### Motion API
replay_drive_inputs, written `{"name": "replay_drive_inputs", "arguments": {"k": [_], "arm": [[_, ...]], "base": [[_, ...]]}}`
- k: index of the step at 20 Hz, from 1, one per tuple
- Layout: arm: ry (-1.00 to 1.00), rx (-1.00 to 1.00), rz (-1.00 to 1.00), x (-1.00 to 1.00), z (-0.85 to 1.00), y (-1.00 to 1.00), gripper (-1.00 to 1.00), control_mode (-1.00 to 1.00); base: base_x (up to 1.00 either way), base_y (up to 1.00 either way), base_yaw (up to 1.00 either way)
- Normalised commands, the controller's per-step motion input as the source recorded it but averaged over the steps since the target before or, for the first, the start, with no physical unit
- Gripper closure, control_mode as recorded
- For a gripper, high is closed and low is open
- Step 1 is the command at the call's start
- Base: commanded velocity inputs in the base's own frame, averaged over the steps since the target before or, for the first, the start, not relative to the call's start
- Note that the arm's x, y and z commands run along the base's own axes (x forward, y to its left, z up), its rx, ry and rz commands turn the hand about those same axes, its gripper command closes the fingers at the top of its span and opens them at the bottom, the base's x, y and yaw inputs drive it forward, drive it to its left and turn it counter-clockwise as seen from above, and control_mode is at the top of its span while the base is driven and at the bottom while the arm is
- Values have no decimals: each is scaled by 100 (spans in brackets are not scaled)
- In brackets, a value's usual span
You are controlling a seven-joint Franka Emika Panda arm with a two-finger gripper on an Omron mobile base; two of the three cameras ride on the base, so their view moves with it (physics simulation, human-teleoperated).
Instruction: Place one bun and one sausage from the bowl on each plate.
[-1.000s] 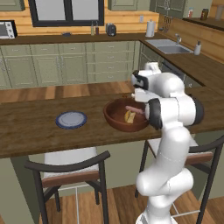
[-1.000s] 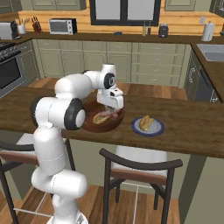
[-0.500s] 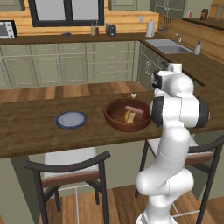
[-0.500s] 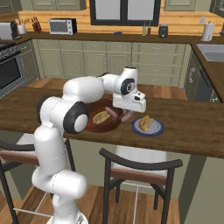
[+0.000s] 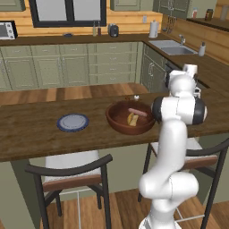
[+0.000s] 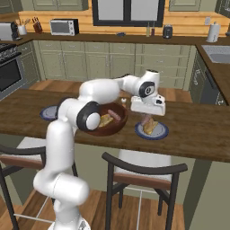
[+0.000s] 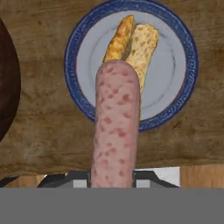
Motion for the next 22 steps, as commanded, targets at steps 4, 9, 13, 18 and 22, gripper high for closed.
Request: {"name": "replay_drive_inputs", "arguments": {"k": [4,9,13,18,22], "arm": [[-3,2,9,45,-32,-58,100,-100],[-1,3,9,59,-38,-55,100,-100],[0,2,5,29,-42,-30,100,-100],[0,0,0,0,-36,0,100,-100],[0,0,0,6,-38,10,100,-100]], "base": [[0,0,0],[0,0,0],[0,0,0],[0,0,0],[0,0,0]]}}
